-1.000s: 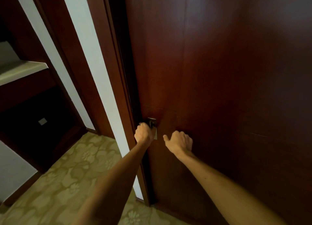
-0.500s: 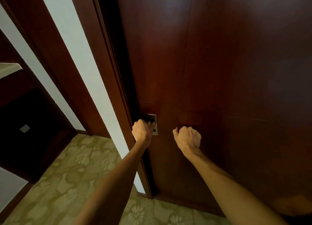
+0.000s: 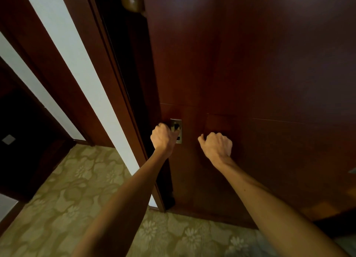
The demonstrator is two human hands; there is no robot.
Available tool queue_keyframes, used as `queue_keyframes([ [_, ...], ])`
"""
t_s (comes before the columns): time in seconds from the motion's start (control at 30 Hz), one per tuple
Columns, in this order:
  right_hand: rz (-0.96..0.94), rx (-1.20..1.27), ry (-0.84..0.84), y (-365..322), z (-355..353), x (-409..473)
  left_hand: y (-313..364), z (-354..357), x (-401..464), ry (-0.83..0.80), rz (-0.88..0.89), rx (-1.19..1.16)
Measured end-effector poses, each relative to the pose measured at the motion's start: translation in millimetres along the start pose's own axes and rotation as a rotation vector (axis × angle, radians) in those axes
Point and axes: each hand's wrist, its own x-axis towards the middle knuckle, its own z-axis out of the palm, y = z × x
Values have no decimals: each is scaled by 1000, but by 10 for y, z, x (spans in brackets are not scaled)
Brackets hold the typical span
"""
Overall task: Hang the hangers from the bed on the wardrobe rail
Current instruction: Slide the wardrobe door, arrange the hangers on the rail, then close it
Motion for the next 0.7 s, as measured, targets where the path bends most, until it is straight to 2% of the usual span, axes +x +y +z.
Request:
queue_keyframes([
  [0.7, 2, 15, -1, 1292, -247, 12, 927, 615, -581, -68, 109, 35],
])
